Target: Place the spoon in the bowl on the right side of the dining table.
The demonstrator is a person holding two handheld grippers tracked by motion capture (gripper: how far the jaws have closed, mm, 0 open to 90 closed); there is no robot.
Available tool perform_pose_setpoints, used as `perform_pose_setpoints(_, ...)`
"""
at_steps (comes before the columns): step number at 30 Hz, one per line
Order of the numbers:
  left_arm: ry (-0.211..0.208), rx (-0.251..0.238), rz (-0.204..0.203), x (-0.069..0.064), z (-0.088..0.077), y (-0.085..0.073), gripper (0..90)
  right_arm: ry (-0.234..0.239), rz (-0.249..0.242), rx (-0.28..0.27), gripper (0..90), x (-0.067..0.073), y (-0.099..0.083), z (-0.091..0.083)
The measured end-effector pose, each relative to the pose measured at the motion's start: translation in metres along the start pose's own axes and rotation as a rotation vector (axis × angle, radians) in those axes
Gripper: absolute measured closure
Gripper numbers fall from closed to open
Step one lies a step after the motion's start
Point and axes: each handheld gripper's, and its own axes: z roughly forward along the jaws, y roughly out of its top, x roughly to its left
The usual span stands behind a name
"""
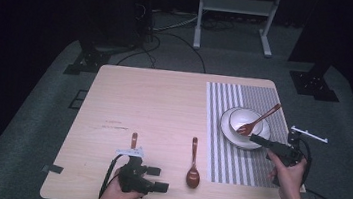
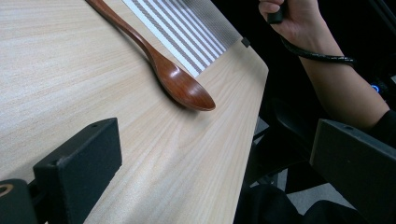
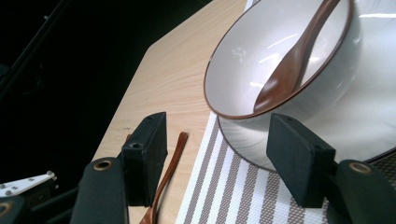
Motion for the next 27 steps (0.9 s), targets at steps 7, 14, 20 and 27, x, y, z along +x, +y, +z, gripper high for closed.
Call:
perform_pose_setpoints(7, 0.001, 0.0, 0.002, 0.0, -0.001, 0.0, 0.9, 0.021, -0.007, 0.019, 36.9, 0.006, -0.008, 0.003)
perform_pose_setpoints(14, 0.002, 0.0, 0.002, 0.0, -0.001, 0.0, 0.9, 0.038, -0.015, 0.043, 36.8, 0.013, -0.017, 0.007)
perform_pose_setpoints(20, 0.003, -0.001, 0.002, -0.001, -0.001, 0.0, 0.9, 0.05, -0.028, 0.067, 36.6, 0.018, -0.024, 0.012)
perform_pose_setpoints(27, 0.005, -0.002, 0.003, -0.001, -0.002, 0.0, 0.9, 0.064, -0.034, 0.089, 36.6, 0.022, -0.032, 0.017)
